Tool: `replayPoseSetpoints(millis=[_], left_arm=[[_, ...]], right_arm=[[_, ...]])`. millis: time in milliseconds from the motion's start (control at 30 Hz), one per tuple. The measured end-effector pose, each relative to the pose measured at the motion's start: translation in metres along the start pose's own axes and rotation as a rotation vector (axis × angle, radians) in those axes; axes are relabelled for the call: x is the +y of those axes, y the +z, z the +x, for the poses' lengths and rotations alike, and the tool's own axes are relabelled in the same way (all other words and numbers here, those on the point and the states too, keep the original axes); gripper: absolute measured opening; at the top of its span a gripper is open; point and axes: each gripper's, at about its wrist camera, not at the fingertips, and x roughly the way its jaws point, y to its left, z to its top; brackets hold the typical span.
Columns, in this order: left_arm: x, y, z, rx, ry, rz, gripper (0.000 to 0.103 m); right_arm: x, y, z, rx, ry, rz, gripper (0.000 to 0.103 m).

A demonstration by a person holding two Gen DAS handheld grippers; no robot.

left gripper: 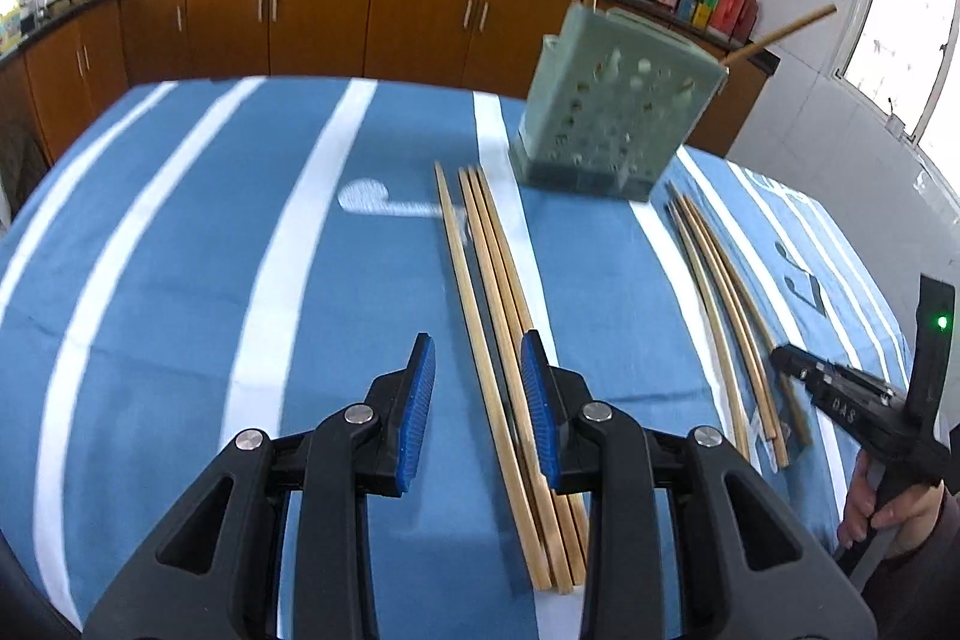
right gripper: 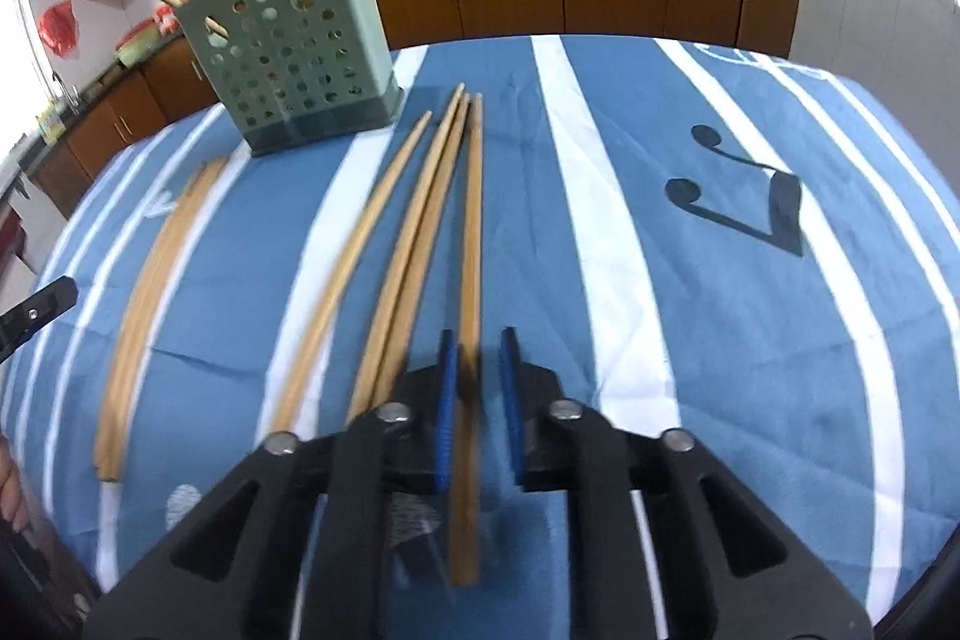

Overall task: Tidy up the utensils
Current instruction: 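Grasp another wooden chopstick with the left tool while the right tool grasps one too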

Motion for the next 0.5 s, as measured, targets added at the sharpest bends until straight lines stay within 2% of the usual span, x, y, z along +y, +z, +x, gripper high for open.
replayPoseSetpoints(millis=[167, 333, 500], left_arm=[[-0.004, -0.008, 0.011, 0.037, -0.008, 0.011, 0.029], [-0.005, -0.013, 0.021, 0.077, 0.006, 0.023, 0.017], [-0.005, -0.017, 0.027, 0.094, 0.043, 0.023, 0.012]], right_arm=[[-0.020, 0.007, 0.000, -0.005, -0.039, 0.090, 0.008], [-0.020, 0.007, 0.001, -0.011, -0.047, 0.070, 0.008], [-0.019, 0.007, 0.003, -0.012, -0.046, 0.068, 0.008]])
